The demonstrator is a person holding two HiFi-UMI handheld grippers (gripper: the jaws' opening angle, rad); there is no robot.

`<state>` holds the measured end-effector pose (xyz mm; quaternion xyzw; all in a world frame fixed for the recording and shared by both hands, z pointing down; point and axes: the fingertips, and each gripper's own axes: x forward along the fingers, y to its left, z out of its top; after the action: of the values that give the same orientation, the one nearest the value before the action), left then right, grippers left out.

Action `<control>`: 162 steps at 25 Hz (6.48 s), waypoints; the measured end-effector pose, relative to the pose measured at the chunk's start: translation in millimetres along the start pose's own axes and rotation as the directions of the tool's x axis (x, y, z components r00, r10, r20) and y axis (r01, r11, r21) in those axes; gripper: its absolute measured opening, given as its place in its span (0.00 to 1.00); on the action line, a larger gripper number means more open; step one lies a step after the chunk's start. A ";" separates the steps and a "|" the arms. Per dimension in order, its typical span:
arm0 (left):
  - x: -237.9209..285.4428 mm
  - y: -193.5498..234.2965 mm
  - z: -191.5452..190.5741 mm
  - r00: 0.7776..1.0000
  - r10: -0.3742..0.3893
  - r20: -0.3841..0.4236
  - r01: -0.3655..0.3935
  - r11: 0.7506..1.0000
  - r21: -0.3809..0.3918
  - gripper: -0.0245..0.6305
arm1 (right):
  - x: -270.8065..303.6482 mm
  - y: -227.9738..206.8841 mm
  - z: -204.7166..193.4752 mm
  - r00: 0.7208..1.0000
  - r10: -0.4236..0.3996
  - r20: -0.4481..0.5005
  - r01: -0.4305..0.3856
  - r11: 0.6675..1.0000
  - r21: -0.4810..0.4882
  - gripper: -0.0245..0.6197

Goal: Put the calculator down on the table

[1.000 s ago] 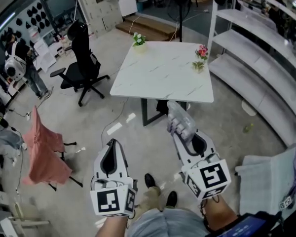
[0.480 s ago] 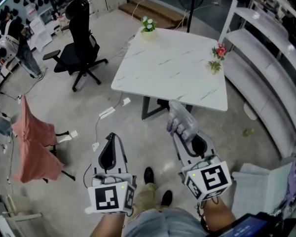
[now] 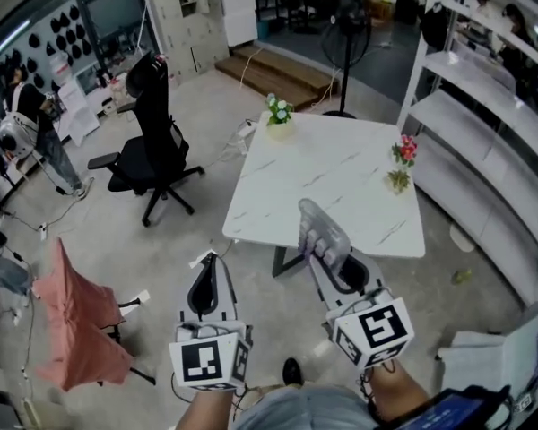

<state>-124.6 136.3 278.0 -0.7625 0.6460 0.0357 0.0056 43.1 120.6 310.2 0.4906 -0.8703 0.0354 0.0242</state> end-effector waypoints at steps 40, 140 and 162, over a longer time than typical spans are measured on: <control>256.6 50.1 -25.6 0.995 0.091 -0.041 -0.085 0.989 0.120 0.05 | 245.0 -139.4 8.6 0.998 0.068 -0.008 -0.067 0.996 0.064 0.26; 389.3 178.1 -169.5 0.948 0.087 -0.307 -0.090 0.996 0.005 0.05 | 406.8 -138.3 -249.9 0.756 0.169 -0.632 0.104 0.923 0.370 0.27; 390.5 171.5 -171.1 0.945 0.082 -0.317 -0.078 0.997 0.024 0.05 | 401.9 -170.2 -262.2 0.781 0.130 -0.611 0.139 0.917 0.373 0.36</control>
<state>-221.9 -285.9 431.0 -0.7315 0.6690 -0.0907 -0.0955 -17.3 -287.4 608.7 0.4474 -0.7855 0.3720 0.2109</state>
